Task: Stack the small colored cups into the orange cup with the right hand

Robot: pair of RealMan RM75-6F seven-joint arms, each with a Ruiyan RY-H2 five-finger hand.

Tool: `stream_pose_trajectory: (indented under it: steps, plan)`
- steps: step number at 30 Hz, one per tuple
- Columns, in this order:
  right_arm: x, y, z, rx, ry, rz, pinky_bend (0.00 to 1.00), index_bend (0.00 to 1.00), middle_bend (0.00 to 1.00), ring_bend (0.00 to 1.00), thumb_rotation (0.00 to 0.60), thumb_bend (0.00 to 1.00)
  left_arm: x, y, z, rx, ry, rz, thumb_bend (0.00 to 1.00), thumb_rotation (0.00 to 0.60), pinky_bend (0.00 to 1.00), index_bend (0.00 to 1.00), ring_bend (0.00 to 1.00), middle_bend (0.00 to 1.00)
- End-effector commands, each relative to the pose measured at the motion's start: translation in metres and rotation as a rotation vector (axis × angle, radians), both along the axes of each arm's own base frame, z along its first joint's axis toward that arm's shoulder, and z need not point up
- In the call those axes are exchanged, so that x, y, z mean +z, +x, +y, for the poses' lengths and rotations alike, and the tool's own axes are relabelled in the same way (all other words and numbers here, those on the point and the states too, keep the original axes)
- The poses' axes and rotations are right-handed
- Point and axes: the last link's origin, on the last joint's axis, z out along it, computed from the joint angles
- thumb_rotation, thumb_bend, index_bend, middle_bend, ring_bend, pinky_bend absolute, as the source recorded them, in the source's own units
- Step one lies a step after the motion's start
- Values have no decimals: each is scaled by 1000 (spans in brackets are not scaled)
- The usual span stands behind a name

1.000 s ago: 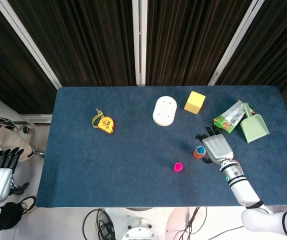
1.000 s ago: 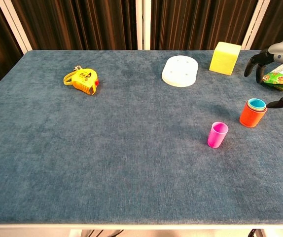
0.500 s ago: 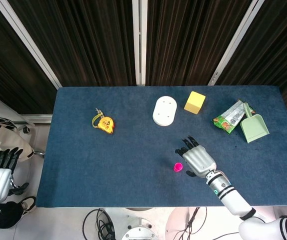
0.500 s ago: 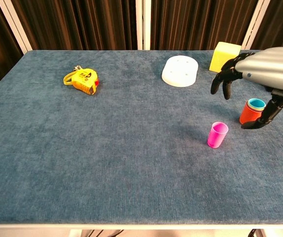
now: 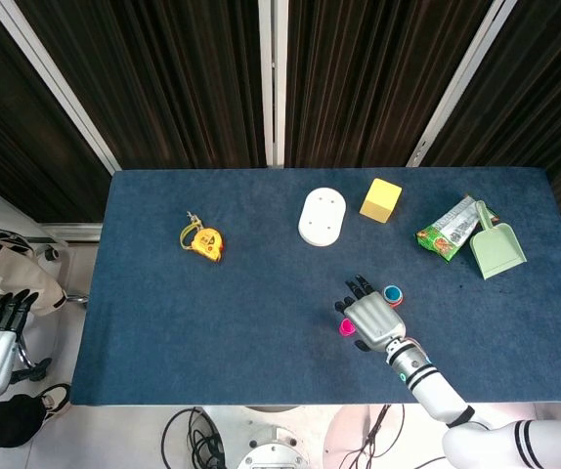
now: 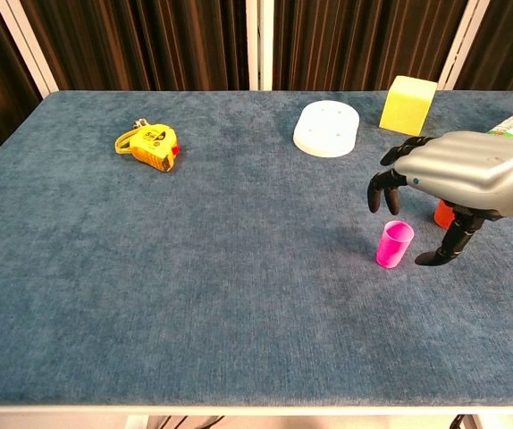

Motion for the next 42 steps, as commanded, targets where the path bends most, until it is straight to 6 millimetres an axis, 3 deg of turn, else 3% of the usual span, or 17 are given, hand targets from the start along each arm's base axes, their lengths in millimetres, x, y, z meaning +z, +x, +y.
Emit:
stream_pose_trajectory:
  steps: [1,15,29,34,42]
  plan:
    - [-4,0,-1,-10,-8,-15,0,351,384,79,600,109,0,-1,0,0,2,-4,81,600,0,63,0,37]
    - [-16,0,-1,5,-10,-5,0,438,461,127,600,159,2,-3,-3,7,11,-10,80,600,0,63,0,37]
    - [-19,1,-2,17,-30,8,0,548,540,189,600,295,4,-6,-6,15,17,-11,80,600,0,63,0,37]
    - [-2,5,-7,16,-82,-25,0,554,545,189,600,299,4,-5,-6,13,17,-11,80,600,0,63,0,37]
    - [46,-3,-24,-35,-225,-82,0,559,548,189,600,299,2,-2,-3,-2,10,-8,81,600,0,63,0,37]
